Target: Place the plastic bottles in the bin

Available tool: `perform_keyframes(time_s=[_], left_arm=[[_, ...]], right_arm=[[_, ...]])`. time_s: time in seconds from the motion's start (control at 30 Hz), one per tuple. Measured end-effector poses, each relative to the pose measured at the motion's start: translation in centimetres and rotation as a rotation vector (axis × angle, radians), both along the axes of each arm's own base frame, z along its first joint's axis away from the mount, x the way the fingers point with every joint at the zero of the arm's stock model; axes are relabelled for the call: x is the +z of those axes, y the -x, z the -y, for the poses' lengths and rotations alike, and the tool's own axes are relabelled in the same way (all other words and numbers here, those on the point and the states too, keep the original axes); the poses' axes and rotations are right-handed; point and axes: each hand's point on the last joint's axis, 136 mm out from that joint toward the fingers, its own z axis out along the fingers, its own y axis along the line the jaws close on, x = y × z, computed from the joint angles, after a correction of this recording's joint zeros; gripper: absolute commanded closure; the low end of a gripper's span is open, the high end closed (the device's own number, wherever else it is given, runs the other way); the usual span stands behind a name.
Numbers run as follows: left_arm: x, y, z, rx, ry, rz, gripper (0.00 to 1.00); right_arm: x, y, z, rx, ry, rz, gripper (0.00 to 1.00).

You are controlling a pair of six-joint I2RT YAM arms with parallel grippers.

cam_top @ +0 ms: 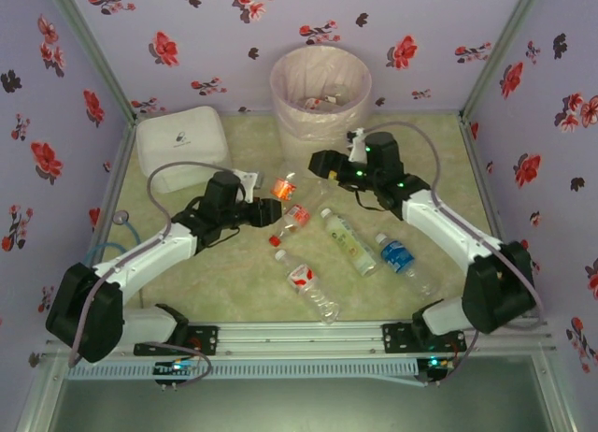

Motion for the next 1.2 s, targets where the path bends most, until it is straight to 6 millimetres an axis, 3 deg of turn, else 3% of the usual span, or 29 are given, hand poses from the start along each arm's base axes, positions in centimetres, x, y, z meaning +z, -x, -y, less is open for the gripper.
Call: perform_keyframes(time_s=[0.13,0.23,0.43,0.6,0.67,0.73,0.83,0.9,1.0,1.07,1.2], left_arm=[[0.5,0.3,0.8,-0.025,0.028,0.011,0.65],[0.8,0.3,1.2,-0.036,0.044,0.021,0.65],[1.0,0.2,1.5,-0.039,0.058,0.027,0.64],[0.8,0.2,1.6,-0.039,0.059,0.021,0.59],[0.9,0.2,1.7,-0.043,0.063,0.018,0.49],[1.1,0.1,1.7,-0.040,0.070,0.020,0.24],[1.4,0.0,1.9,-0.039,0.081,0.029,0.00],[1.4,-0.1,1.9,-0.037,0.083,0.029,0.00],[1.2,-0.3,1.9,-0.032,0.083,0.024,0.00],[0.7,-0.5,1.8,-0.024,0.077,0.012,0.00],[-1.7,-1.0,1.4,0.002,0.028,-0.039,0.00]], right_arm=[[-0.8,0.1,-3.0,0.066,-0.016,-0.017,0.04],[-1.3,0.4,-4.4,0.102,-0.021,-0.027,0.12],[-1.8,0.3,-4.4,0.096,-0.012,-0.037,0.36],[-1.9,0.3,-4.3,0.099,0.003,-0.030,0.49],[-1.6,0.3,-4.2,0.100,0.011,-0.024,0.50],[-1.2,0.2,-4.1,0.103,0.026,-0.011,0.51],[-0.3,0.0,-3.3,0.095,0.071,0.015,0.52],[0.9,-0.2,-2.2,0.080,0.107,0.041,0.53],[4.4,-0.6,0.2,0.039,0.161,0.118,0.56],[7.7,-0.5,1.7,0.007,0.195,0.193,0.61],[15.7,0.3,4.6,-0.066,0.229,0.392,0.81]])
